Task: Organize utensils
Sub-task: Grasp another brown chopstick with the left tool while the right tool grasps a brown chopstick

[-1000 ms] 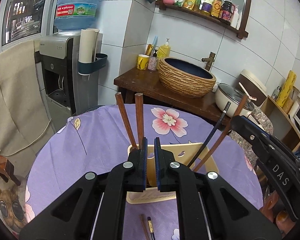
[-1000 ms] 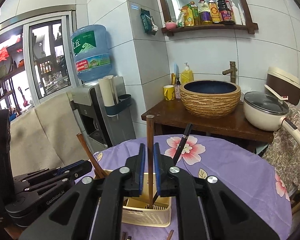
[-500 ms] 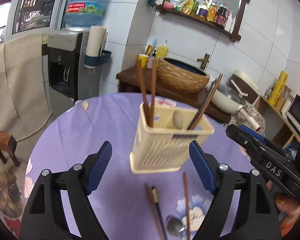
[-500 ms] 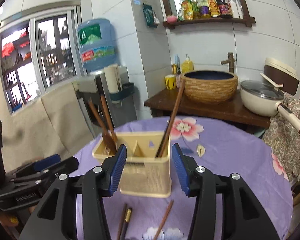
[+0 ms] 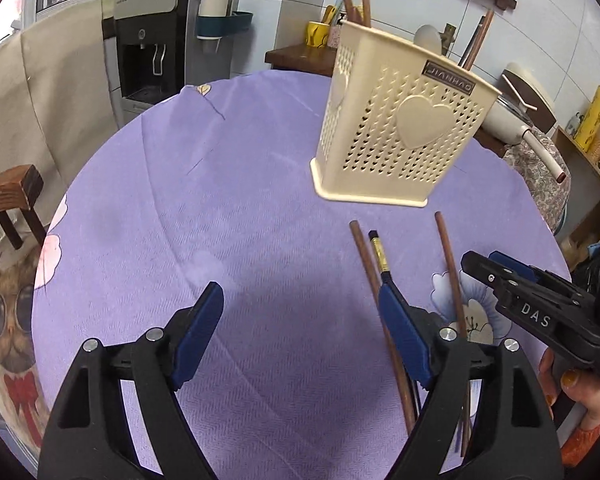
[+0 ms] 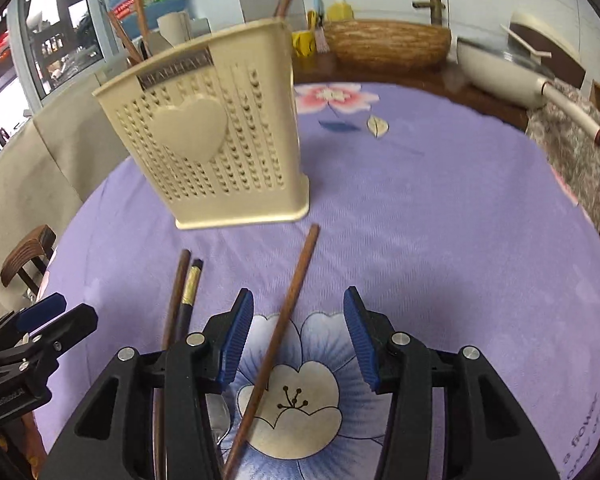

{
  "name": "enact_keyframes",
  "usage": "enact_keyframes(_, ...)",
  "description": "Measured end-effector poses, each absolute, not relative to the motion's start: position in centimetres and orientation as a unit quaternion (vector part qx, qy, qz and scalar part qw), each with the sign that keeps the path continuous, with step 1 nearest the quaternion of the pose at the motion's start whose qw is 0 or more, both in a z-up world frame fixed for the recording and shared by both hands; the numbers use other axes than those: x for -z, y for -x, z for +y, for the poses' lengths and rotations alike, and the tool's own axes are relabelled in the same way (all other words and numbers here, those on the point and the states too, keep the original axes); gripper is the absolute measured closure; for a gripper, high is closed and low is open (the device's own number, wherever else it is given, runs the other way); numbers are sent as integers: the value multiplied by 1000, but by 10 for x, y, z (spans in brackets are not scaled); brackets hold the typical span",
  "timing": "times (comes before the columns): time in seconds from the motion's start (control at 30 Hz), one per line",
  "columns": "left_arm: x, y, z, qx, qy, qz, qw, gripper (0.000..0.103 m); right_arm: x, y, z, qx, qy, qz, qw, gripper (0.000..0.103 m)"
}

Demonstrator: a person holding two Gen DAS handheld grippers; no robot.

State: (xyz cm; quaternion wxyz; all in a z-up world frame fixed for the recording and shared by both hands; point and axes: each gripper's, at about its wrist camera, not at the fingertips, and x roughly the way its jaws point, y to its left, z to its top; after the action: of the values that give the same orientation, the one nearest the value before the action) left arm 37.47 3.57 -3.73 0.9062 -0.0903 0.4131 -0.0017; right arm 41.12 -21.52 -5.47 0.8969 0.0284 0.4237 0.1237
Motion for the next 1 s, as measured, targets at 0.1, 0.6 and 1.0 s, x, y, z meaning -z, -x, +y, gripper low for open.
enact_keyframes(0.1, 41, -371, 37, 0, 93, 414, 905, 24, 61, -416, -209, -122, -25, 433, 893, 58)
enact_keyframes(0.6, 50, -376, 27, 19, 88, 433, 897, 26, 73, -442, -189, -82, 13, 446, 891, 74)
enact_keyframes(1.0, 54, -396, 13, 33, 87, 449, 889, 36, 73, -453, -205, -81, -19, 453, 887, 94)
